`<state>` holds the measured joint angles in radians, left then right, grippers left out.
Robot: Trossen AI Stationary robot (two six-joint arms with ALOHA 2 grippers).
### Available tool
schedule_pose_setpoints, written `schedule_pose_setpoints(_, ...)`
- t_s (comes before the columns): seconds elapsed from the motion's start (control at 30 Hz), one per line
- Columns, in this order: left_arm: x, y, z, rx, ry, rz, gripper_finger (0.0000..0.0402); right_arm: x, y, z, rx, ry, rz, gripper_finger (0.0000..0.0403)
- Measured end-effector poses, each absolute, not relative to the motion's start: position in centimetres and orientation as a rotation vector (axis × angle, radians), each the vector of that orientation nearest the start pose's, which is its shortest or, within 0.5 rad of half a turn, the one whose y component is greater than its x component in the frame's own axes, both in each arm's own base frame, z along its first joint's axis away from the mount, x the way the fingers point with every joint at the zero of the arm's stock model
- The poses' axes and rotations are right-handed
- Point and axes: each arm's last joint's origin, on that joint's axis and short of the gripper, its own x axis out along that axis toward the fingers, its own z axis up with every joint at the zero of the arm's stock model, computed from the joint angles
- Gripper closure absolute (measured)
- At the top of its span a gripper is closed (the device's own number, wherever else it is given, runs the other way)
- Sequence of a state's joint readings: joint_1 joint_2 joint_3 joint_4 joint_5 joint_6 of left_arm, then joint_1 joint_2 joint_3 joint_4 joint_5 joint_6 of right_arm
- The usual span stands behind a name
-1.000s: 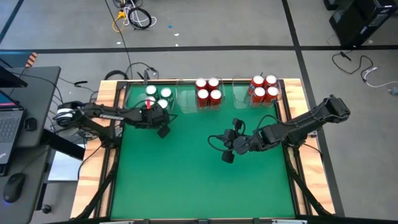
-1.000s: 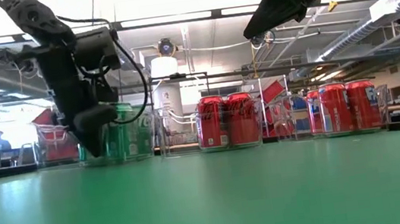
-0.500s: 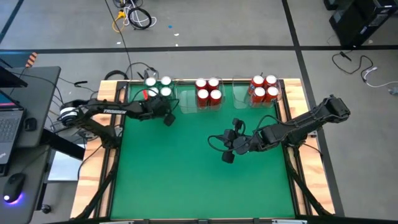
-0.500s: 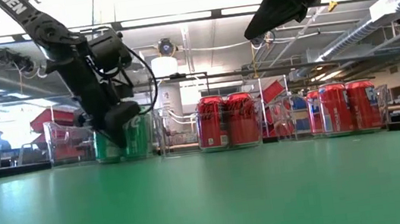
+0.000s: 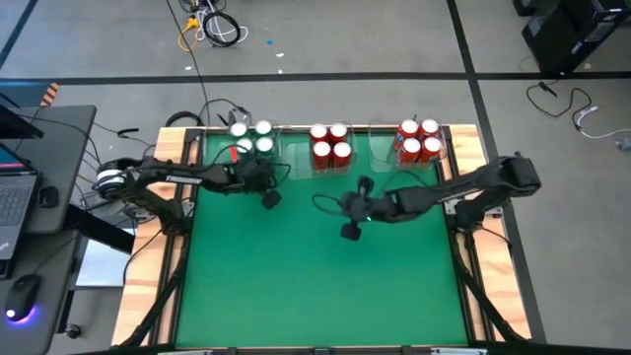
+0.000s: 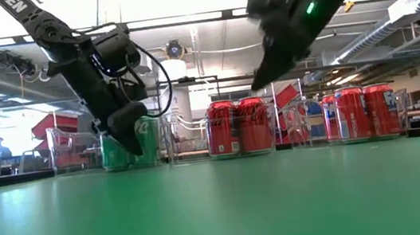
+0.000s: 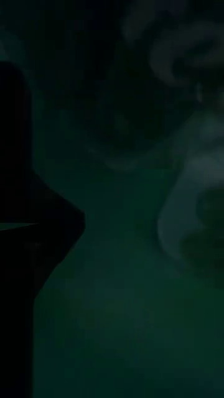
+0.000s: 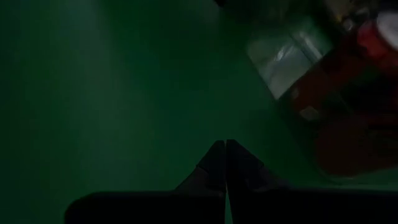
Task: Sort soda cans
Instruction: Move the left transparent bin to the left side of the center transparent bin, then adjust the transparent bins
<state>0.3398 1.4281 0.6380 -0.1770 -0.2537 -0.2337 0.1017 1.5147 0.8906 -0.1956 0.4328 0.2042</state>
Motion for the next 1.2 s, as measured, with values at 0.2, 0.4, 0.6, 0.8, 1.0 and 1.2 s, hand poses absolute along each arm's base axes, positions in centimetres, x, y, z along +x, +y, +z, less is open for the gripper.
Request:
schedule_pose_setpoints(0.2, 25.2, 6.8, 16.8, -0.222, 0.84, 0.544, 0.0402, 32.2, -2.4, 17.4, -0.02, 0.774, -0.489, 0.0403)
schedule_pose_setpoints(0.4, 26.8, 6.7, 18.1, -0.18, 0.663, 0.511, 0.0402, 33.5, -5.7, 15.3, 0.008, 0.734, -0.574, 0.0403)
schedule_pose_setpoints(0.6, 27.0, 7.7, 17.5, -0.16, 0.655, 0.579, 0.0402, 34.2, -8.3, 13.3, 0.023, 0.72, -0.629, 0.0403)
schedule_pose_setpoints(0.8, 27.4, 8.3, 16.3, -0.138, 0.684, 0.608, 0.0402, 34.7, -9.5, 12.7, 0.035, 0.656, -0.663, 0.0403)
schedule_pose_setpoints(1.0, 27.4, 9.3, 15.5, -0.109, 0.695, 0.71, 0.0402, 34.9, -9.5, 13.3, 0.055, 0.604, -0.641, 0.0403)
schedule_pose_setpoints(1.2, 27.3, 9.4, 15.6, -0.113, 0.691, 0.707, 0.0402, 34.3, -8.0, 16.0, 0.037, 0.603, -0.599, 0.0403)
